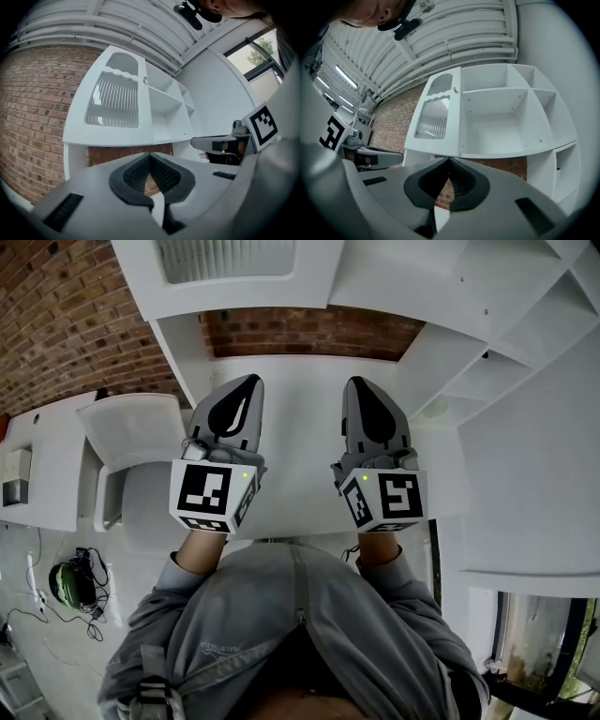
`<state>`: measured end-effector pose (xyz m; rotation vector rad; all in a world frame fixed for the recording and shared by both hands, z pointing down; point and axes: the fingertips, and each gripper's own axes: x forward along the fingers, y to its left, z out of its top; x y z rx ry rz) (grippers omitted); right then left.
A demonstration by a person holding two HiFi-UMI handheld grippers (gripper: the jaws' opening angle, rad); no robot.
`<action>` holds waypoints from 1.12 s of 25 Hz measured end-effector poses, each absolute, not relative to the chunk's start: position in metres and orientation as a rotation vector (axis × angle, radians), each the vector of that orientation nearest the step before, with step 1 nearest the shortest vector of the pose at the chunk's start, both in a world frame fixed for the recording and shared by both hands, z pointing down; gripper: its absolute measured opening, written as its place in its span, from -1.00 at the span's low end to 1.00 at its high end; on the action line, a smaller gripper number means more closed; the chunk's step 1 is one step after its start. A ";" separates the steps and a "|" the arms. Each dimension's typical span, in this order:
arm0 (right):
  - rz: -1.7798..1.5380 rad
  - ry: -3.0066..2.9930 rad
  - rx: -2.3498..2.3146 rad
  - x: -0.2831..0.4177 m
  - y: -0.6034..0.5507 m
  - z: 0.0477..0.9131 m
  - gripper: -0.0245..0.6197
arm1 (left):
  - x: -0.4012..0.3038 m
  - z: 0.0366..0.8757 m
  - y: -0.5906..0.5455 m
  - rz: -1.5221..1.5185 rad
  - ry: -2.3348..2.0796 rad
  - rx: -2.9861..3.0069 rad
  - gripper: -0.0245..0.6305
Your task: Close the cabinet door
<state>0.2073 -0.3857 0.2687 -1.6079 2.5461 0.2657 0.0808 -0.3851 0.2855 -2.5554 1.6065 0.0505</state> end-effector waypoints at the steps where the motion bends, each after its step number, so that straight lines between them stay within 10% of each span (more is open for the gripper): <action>1: 0.261 2.545 -1.605 0.207 -0.383 0.273 -0.84 | 0.079 0.290 -0.382 0.044 1.621 -2.555 -0.91; 28: 0.173 2.626 -1.560 0.177 -0.362 0.325 -0.84 | 0.057 0.338 -0.355 -0.048 1.731 -2.549 -0.91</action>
